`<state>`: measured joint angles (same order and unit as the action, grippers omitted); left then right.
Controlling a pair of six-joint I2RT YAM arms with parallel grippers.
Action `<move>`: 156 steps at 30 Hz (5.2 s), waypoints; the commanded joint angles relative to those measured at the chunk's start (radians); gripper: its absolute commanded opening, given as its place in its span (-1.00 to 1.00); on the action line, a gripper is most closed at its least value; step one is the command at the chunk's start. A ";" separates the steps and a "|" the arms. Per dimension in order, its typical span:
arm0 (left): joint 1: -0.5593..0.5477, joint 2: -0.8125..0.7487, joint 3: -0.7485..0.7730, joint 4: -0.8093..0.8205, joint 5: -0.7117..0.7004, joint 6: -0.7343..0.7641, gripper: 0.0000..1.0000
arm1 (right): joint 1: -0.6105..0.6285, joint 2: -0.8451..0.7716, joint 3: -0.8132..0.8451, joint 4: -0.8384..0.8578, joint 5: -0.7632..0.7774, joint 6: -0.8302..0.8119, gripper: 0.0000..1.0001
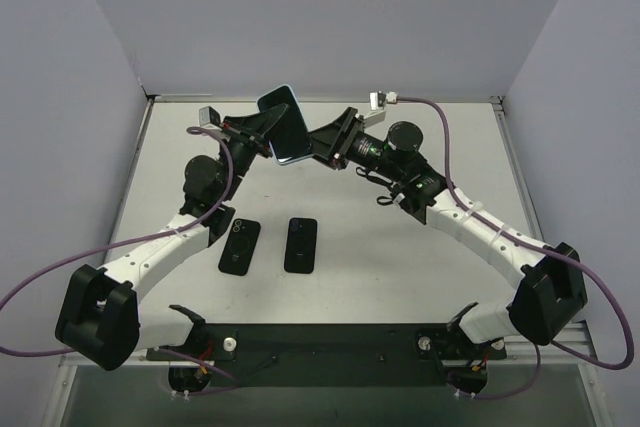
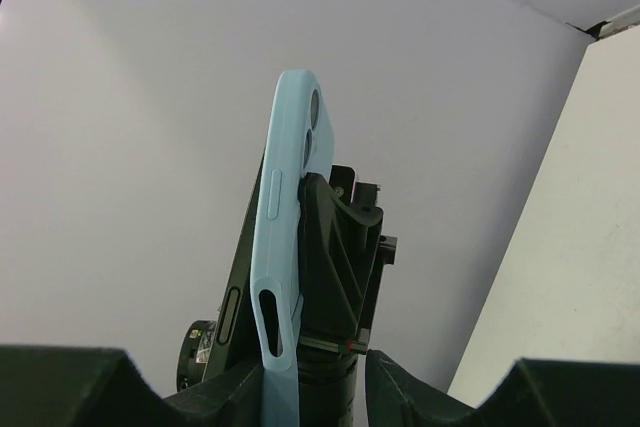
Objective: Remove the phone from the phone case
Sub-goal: Remove the phone case from the phone.
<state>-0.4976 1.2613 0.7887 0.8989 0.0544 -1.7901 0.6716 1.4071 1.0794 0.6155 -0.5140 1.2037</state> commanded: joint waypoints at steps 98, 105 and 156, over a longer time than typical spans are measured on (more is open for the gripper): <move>-0.170 -0.045 -0.201 -0.525 0.400 0.480 0.88 | -0.009 0.187 -0.584 -0.625 0.552 -0.395 -0.77; -0.176 -0.004 -0.194 -0.540 0.410 0.500 0.89 | -0.018 0.262 -0.567 -0.573 0.379 -0.449 -0.76; -0.331 0.518 0.241 -1.132 0.082 0.724 0.17 | 0.163 0.093 -0.507 -0.711 0.319 -0.550 -1.00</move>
<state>-0.7998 1.7672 1.0496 -0.1051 0.2432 -1.0874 0.7738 1.4357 0.6083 0.0704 -0.0715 0.6609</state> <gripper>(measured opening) 0.589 0.079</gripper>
